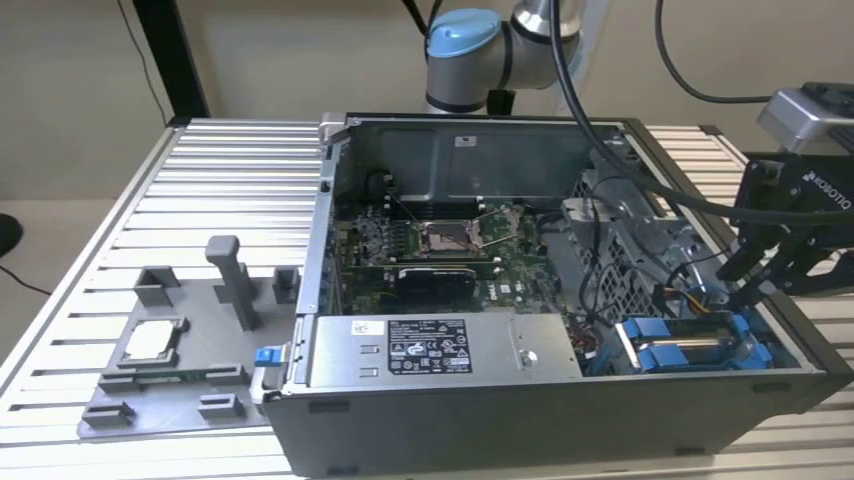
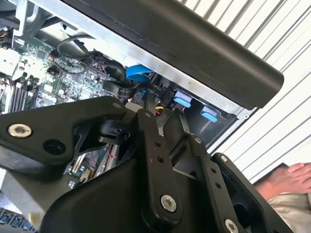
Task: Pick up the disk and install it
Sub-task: 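Insert the second disk wire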
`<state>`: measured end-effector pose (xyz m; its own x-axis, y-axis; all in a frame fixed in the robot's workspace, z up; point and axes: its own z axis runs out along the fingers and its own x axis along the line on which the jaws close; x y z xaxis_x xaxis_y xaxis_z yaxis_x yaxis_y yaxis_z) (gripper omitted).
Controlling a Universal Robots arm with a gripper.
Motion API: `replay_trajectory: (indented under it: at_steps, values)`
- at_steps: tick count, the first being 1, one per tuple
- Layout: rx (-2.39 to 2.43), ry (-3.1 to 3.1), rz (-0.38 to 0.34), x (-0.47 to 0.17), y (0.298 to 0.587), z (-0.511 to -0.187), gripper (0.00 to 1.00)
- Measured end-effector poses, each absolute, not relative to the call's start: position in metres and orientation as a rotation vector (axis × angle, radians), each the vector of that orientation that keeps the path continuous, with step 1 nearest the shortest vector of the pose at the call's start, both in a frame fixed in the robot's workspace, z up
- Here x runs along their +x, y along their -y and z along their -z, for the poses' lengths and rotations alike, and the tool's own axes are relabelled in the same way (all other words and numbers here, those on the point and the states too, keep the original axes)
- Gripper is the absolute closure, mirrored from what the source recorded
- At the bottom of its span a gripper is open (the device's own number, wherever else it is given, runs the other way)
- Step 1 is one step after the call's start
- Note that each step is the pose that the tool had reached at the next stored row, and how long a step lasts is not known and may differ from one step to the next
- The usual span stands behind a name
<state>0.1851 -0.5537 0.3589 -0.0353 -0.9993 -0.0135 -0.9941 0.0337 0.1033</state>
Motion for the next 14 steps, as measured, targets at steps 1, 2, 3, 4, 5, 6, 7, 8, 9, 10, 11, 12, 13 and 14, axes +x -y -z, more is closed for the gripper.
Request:
replay_trajectory:
  at_steps: [1,2,3,4,5,6,7,8,9,10,11,12,13,14]
  values:
    - [2.138,2.213,0.129,0.1851,0.5536,-0.3587,0.00]
    - [2.138,2.213,0.130,0.1851,0.5536,-0.3582,0.00]
    - [2.138,2.213,0.129,0.1851,0.5536,-0.3578,0.00]
    - [2.138,2.213,0.129,0.1850,0.5536,-0.3573,0.00]
    - [2.138,2.213,0.129,0.1851,0.5536,-0.3569,0.00]
    - [2.138,2.213,0.129,0.1851,0.5535,-0.3565,0.00]
    - [2.138,2.213,0.129,0.1852,0.5533,-0.3561,0.00]
    - [2.138,2.213,0.129,0.1853,0.5532,-0.3557,0.00]
    - [2.138,2.213,0.129,0.1854,0.5530,-0.3553,0.00]
    - [2.138,2.213,0.129,0.1859,0.5529,-0.3549,0.00]
    - [2.138,2.213,0.129,0.1863,0.5529,-0.3544,0.00]
    - [2.138,2.213,0.129,0.1868,0.5529,-0.3540,0.00]
    - [2.138,2.213,0.129,0.1872,0.5528,-0.3536,0.00]
    - [2.138,2.213,0.129,0.1873,0.5528,-0.3533,0.00]
